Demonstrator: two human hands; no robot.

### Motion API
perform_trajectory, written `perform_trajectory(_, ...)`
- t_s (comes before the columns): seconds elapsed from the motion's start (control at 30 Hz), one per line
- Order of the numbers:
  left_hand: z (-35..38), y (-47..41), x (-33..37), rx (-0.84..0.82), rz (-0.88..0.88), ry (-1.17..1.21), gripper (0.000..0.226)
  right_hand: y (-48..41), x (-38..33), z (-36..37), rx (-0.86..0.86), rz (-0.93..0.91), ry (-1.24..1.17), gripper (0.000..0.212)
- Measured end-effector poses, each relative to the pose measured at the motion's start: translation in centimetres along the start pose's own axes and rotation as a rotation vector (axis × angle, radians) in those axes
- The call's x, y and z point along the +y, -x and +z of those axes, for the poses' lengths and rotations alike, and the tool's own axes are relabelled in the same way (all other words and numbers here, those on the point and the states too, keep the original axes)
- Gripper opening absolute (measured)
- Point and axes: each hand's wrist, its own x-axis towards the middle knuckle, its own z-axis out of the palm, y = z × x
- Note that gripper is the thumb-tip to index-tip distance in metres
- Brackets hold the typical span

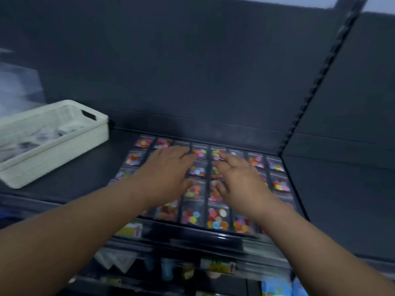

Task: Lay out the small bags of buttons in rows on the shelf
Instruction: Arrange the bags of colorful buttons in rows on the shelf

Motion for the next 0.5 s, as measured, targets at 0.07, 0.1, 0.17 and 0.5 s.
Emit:
perform_trajectory(0.07, -1.0, 1.2, -2.8, 0.044, -0.058, -0.016, 0.068, -2.1, -2.3, -0.2, 0.013, -0.050, 0.016, 0.054)
perform_trajectory(0.1, -1.4, 1.8, -4.3, 0.049, -0.088, -0.025, 0.068, -3.2, -3.5, -0.3, 0.016, -0.076, 0.014, 0.055)
perform_trajectory(0.17, -2.3, 3.1, -7.5, 0.054, -0.151, -0.044, 0.069, -5.4, -6.2, -0.5, 0.023, -0.127, 0.001, 0.056)
perform_trajectory(0.5, -6.4, 9.5, -25.7, 0.061, -0.359, -0.055, 0.063, -17.8, -21.3, 1.4, 0.011, -0.292, -0.057, 0.055)
